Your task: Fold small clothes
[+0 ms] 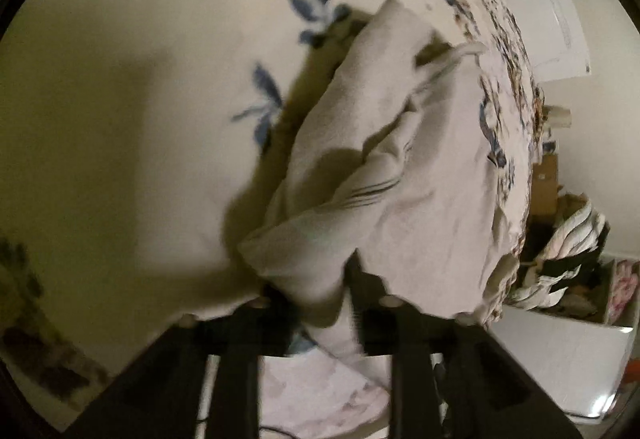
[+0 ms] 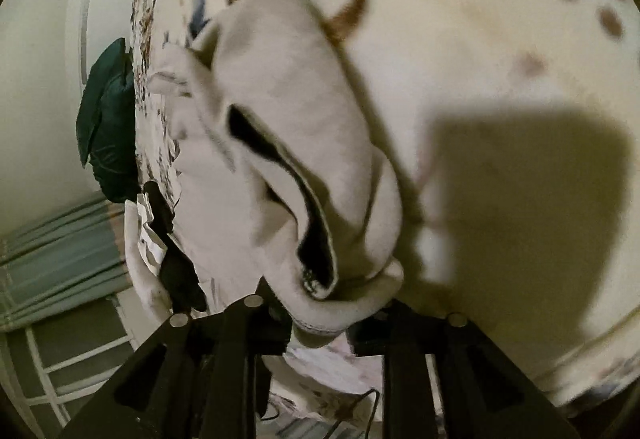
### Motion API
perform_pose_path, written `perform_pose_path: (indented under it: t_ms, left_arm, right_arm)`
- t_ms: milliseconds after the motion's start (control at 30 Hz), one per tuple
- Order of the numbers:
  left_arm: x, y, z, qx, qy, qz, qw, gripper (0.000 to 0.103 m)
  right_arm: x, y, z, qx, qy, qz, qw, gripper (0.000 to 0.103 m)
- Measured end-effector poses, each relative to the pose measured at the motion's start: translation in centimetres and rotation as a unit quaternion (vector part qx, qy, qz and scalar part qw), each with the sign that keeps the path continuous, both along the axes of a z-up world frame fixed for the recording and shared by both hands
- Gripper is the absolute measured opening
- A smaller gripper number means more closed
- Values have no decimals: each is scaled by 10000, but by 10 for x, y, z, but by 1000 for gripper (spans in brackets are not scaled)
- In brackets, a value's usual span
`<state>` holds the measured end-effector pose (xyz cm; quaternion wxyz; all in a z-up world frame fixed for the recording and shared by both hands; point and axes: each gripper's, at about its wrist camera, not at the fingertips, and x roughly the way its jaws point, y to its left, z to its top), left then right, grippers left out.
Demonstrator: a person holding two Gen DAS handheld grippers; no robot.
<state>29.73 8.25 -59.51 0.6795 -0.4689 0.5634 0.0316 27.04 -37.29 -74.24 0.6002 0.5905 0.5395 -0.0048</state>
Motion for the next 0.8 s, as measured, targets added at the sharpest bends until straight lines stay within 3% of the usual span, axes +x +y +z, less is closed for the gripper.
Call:
perform_pose_path:
  t_ms: [133, 233, 300, 333, 533, 800]
  left_arm:
    - [12, -2, -15, -292, -179, 296, 9990, 46]
    - [17, -9, -10, -79, -254, 498, 9984, 45]
    - [19, -14, -1, 164, -336, 536, 9979, 19]
    - [21, -17, 5, 238, -415, 523, 9975, 19]
    - [29, -23, 49, 588, -619, 442, 9954, 15]
    - [36, 4, 149, 571, -817, 709, 9925, 15]
  right_arm:
    - [8, 4, -19, 251, -350, -158, 9989, 59]
    - [18, 11, -19, 282, -484, -345, 9978, 62]
    - [20, 15, -15, 166, -514, -494, 9973, 45]
    - [23, 18, -12, 57, -479, -454, 9978, 20]
    - [36, 25, 25, -286, -395, -204, 9986, 17]
    - [68, 36, 141, -354, -604, 421, 9967, 17]
